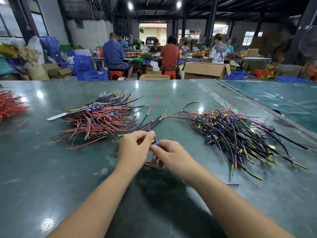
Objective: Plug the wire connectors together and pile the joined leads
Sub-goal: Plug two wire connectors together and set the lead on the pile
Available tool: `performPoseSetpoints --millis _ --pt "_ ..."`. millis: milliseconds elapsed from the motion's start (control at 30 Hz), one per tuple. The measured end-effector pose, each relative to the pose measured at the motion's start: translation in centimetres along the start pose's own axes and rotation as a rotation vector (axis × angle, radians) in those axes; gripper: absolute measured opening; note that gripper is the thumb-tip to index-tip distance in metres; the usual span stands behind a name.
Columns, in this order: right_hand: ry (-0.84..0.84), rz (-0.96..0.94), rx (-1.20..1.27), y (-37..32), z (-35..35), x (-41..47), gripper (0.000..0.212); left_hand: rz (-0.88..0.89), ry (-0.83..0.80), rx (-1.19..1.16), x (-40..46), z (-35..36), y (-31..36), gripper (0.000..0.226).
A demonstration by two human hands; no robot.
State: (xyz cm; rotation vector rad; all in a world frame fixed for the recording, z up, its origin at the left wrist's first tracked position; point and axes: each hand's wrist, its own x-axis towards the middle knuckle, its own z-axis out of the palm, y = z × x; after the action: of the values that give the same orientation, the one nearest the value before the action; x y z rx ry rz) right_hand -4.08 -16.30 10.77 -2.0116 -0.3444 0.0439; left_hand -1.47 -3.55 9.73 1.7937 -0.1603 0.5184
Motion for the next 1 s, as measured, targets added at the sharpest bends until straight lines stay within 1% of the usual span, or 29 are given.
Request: performPoseSetpoints --millis 67,233,333,433,500,567,600,667,733,767,800,833,900,1000 --pt "0.071 -0.022 -0.03 0.2 0.5 0.1 0.032 -0.038 -0.007 -0.082 -0.1 0.2 0.3 0.025" --pt "0.082 -0.014 0.099 0.1 0.5 0.3 0.027 -0.238 0.041 -0.454 0.0 0.5 0.7 0.033" --pt "0.086 0.022 0.154 0.0 0.4 0.2 0.026 -0.325 0.155 -0.576 0.2 0.4 0.9 0.029" --pt "0.085 0.036 0.138 0.1 0.4 0.1 0.025 -0.381 0.291 -0.679 0.7 -0.2 1.0 0.025" --pt "0.085 0.032 0.13 0.0 0.5 0.1 0.024 -0.402 0.334 -0.742 0.9 -0.6 1.0 0.023" --pt "0.086 0.028 0.136 0.1 0.6 0.0 0.025 -0.425 0.315 -0.804 0.9 -0.9 1.0 0.022" --pt "0.087 0.024 0.139 0.1 0.5 0.0 0.026 -0.437 0.277 -0.83 0.9 -1.0 1.0 0.021" --pt "0.085 0.009 0.144 0.1 0.4 0.0 0.027 -0.443 0.13 -0.821 0.7 -1.0 1.3 0.021" --pt "0.068 -0.019 0.15 0.1 0.3 -0.1 0.029 -0.416 -0.064 -0.724 0.3 -0.5 1.4 0.021" --pt "0.057 -0.032 0.15 0.2 0.3 -0.2 0.031 -0.399 -0.137 -0.674 0.0 -0.2 1.5 0.022" --pt "0.05 -0.039 0.149 0.1 0.3 -0.2 0.031 -0.385 -0.174 -0.641 -0.3 0.0 1.5 0.024" --pt "0.05 -0.04 0.149 0.1 0.3 -0.2 0.031 -0.373 -0.179 -0.628 -0.4 0.2 1.5 0.025" --pt "0.053 -0.017 0.16 -0.1 0.0 -0.3 0.027 -0.348 -0.14 -0.645 -0.3 0.1 1.6 0.025" --pt "0.022 0.018 0.175 -0.2 -0.2 -0.4 0.026 -0.36 -0.001 -0.701 0.5 -0.8 1.5 0.022"
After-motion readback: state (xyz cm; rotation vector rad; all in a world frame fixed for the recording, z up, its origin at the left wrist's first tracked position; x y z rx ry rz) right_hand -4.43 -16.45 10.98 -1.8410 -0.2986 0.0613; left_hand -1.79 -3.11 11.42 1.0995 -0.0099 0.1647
